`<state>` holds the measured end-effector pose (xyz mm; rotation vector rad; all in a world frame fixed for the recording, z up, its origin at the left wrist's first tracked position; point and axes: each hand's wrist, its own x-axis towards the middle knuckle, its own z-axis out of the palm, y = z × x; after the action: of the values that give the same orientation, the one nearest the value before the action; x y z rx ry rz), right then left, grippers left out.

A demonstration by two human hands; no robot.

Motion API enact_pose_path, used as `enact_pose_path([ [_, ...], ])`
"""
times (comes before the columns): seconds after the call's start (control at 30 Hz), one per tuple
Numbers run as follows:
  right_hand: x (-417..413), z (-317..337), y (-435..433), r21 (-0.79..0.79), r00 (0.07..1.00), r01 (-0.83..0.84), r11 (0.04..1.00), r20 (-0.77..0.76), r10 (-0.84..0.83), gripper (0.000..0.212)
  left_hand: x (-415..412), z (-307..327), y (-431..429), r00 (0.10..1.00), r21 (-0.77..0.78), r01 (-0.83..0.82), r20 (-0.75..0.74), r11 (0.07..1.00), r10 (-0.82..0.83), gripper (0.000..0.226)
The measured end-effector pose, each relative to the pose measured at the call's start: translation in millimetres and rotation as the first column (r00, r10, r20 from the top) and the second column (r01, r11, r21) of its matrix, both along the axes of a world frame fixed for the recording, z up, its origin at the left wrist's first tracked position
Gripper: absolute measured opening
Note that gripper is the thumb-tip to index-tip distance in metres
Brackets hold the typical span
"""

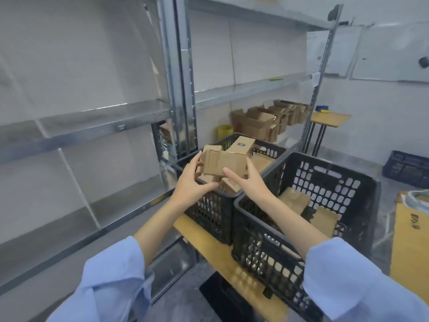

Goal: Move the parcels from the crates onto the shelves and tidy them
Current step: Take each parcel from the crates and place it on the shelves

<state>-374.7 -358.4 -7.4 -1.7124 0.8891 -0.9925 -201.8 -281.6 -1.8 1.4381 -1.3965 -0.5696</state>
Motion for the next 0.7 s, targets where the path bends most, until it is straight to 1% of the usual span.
enact_pose_path([
  [0.1,20.3,-8.2,15.3,0.010,0.993,-0.118,0.993,-0.025,0.118,0.075,13.7,-5.7,32.0,0.994,0.019,-0.104,0.016,0.994,0.104,0.092],
  [0.23,51.8,-11.0,39.7,-0.055,0.956,-0.291,0.955,-0.054,0.288,0.076,28.2,-8.6,76.3,0.967,0.027,-0.252,-0.030,0.967,0.253,0.090],
  [0.33,77.5,-9.7,58.1,-0.106,0.926,-0.377,0.920,-0.068,0.372,0.078,43.5,-10.7,106.7,0.923,0.059,-0.381,-0.023,0.923,0.383,0.099],
  [0.4,95.5,-9.9,69.1,-0.132,0.910,-0.415,0.900,-0.056,0.411,0.085,53.9,-10.9,127.6,0.890,0.056,-0.454,-0.002,0.889,0.455,0.100],
  [0.5,121.5,-12.5,85.7,-0.137,0.887,-0.462,0.876,-0.065,0.458,0.106,67.2,-9.7,156.8,0.843,0.028,-0.537,0.031,0.843,0.536,0.088],
  [0.57,136.7,-14.3,96.2,-0.121,0.860,-0.510,0.852,-0.084,0.503,0.115,74.2,-8.6,173.6,0.810,0.016,-0.585,0.063,0.811,0.583,0.083],
  [0.7,162.1,-15.3,118.5,-0.128,0.808,-0.589,0.798,-0.097,0.581,0.107,86.2,-10.1,204.8,0.755,-0.009,-0.652,0.082,0.758,0.650,0.083],
])
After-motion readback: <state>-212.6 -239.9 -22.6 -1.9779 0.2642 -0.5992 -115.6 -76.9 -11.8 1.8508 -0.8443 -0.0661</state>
